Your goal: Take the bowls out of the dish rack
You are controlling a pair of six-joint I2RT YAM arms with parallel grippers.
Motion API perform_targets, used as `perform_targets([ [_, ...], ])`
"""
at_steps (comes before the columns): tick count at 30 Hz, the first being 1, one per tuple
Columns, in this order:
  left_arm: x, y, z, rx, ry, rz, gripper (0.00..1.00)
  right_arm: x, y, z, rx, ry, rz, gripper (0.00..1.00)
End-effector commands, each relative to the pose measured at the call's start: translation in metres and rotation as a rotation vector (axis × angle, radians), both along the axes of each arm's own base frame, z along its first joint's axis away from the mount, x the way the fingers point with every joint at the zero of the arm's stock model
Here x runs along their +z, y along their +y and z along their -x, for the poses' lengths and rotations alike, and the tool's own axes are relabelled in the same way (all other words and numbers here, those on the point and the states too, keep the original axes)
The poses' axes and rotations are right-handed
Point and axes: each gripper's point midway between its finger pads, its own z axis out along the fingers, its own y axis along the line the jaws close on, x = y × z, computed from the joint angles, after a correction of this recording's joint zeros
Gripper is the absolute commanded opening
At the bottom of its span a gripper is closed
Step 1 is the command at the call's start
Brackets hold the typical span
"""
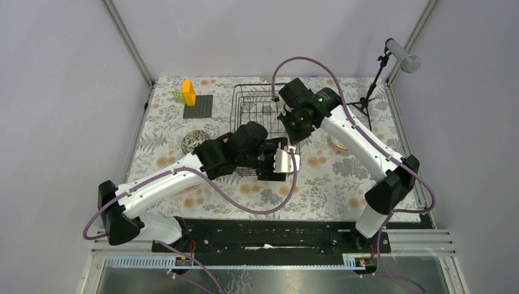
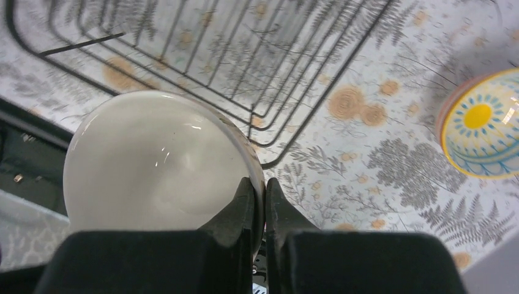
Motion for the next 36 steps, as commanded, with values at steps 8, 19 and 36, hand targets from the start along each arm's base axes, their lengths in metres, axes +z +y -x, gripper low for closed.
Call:
perform_targets([
  [8,0.084,0.02,-0.053,0.507,-0.061,0.437,0.86,0.005,-0.06,-0.031,-0.426,-0.127,-0.108,0.0],
  [19,0.079,0.112,-0.116,1.161,0.285,0.753,0.99,-0.029,-0.116,-0.024,-0.756,-0.232,-0.212,0.0],
  [36,0.021,0.208,-0.107,1.637,0.362,0.79,0.99,-0.1,-0.144,-0.037,-1.127,-0.257,-0.255,0.0],
])
